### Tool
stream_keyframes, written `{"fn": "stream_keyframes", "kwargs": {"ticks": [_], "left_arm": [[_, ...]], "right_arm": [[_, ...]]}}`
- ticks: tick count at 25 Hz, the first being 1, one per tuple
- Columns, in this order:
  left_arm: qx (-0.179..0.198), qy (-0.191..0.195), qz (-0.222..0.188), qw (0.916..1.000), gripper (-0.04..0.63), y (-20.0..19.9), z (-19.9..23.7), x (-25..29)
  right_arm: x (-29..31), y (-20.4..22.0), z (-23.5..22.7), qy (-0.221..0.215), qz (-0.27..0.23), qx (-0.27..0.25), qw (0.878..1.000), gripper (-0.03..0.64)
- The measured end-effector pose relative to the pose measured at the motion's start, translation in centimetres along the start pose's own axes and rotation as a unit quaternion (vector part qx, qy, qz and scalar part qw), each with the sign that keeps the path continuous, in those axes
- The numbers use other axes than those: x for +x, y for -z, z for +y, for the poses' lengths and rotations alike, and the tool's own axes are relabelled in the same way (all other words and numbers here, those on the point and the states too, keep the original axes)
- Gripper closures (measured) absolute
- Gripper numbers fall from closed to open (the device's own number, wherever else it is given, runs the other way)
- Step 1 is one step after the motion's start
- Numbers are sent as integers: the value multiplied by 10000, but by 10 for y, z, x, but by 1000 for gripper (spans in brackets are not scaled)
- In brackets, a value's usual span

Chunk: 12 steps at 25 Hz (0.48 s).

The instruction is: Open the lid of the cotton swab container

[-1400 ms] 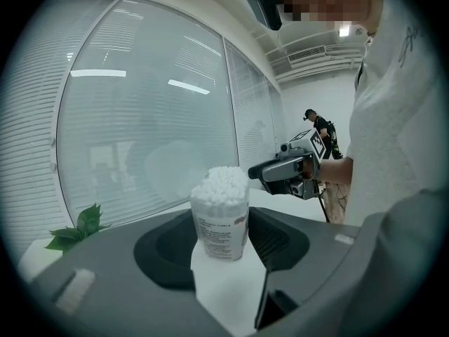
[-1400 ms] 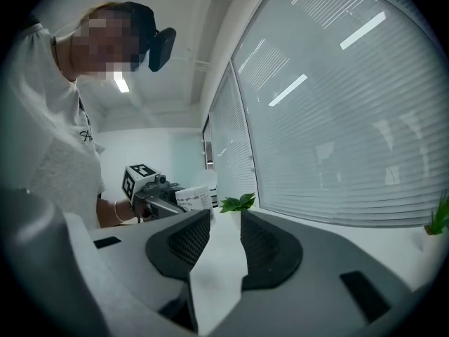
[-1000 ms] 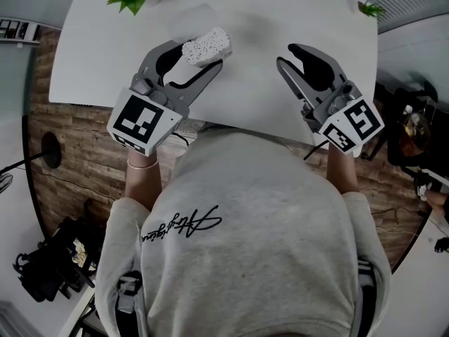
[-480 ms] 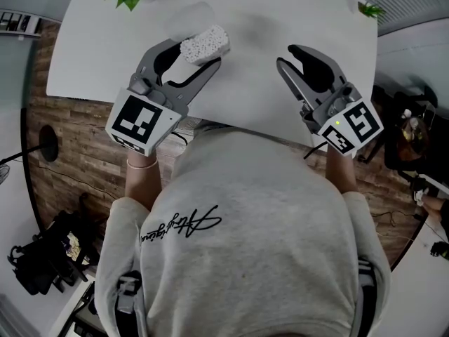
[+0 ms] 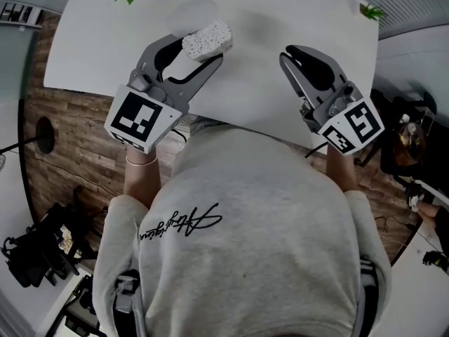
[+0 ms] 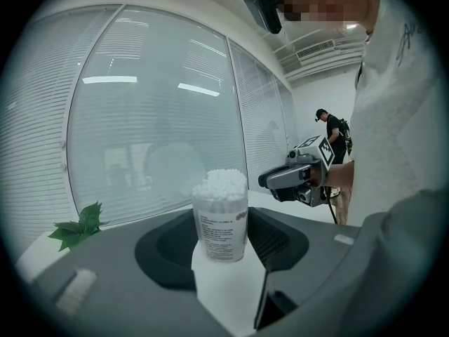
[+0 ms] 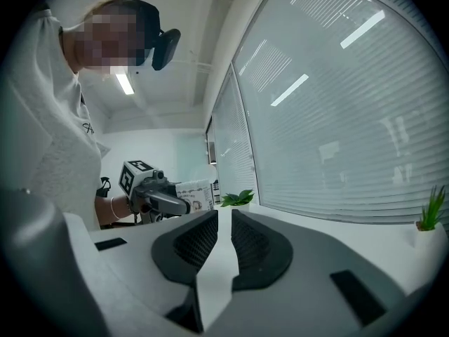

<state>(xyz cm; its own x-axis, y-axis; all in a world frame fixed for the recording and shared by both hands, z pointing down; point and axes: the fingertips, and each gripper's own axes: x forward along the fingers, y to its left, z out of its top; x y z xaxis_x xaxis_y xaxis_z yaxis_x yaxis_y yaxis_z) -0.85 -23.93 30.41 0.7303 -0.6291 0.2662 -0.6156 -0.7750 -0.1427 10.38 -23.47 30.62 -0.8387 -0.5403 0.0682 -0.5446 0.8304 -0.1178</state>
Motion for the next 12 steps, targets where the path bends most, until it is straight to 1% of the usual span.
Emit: {"fn": "stream_keyframes", "kwargs": {"ticks": [6,12], "left_arm": [[-21,-46,-29,10000,380,0,-7,2],[-9,-79,17,10000,380,4,-14,3]], "right_arm": [[-4,2,1,-121,11,-27,9999,584],[-10,3,1,-164,-14,-27,9999,598]]}}
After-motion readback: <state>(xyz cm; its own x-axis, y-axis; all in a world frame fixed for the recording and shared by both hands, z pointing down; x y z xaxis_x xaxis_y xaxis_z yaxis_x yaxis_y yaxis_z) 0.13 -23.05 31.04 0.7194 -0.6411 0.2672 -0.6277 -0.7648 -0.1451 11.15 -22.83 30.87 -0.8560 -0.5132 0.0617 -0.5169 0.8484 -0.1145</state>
